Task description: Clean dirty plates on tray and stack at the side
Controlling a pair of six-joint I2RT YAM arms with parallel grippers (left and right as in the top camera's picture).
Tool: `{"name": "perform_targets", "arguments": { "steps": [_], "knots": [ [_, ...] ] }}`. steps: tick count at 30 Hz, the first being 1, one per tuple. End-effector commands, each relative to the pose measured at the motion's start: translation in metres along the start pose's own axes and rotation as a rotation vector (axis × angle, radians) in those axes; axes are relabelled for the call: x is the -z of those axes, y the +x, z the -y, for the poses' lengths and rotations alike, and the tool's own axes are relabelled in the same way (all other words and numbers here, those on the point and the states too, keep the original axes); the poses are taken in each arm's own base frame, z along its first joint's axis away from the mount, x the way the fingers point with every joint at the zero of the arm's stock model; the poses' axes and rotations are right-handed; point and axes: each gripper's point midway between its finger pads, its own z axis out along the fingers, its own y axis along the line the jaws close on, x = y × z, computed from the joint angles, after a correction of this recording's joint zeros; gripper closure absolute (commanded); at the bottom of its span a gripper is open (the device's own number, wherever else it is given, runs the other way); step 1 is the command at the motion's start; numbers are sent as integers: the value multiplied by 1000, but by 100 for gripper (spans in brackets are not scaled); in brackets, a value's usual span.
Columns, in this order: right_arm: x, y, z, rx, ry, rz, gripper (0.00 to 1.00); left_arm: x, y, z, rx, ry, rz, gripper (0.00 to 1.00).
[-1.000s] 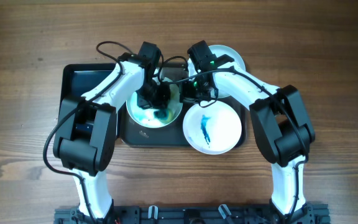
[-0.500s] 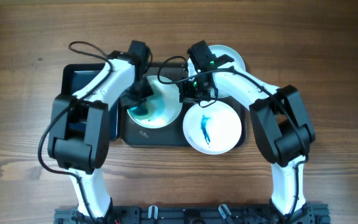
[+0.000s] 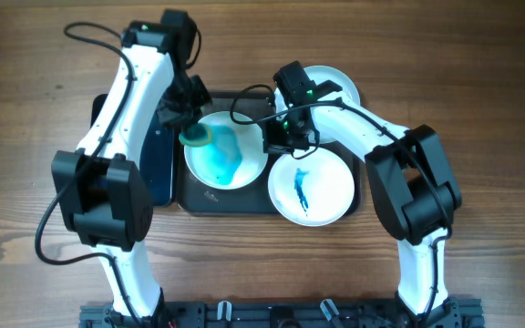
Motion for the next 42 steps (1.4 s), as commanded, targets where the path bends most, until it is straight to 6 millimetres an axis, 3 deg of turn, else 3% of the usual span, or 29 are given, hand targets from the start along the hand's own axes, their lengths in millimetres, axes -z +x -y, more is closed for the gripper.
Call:
{"name": "perform_targets", "arguments": {
  "steps": [1, 5, 13, 18, 29, 42],
  "knots": [
    [22, -3, 16, 13, 148, 77, 96, 23, -12, 4, -36, 87, 23, 96],
    [57, -6, 6, 82, 229, 176, 96, 25, -20, -5, -32, 91, 30, 96],
    [147, -5, -2, 150, 524, 477, 96, 25, -28, -10, -33, 78, 55, 96],
    [184, 3, -5, 190, 708, 615, 96, 25, -30, -9, -33, 81, 66, 96],
    [221, 19, -29, 291, 984, 840, 96, 24, -27, -11, -32, 76, 52, 96],
    [284, 54, -94, 434, 1280, 1263, 96, 24, -29, -10, -31, 80, 57, 96]
  ]
}}
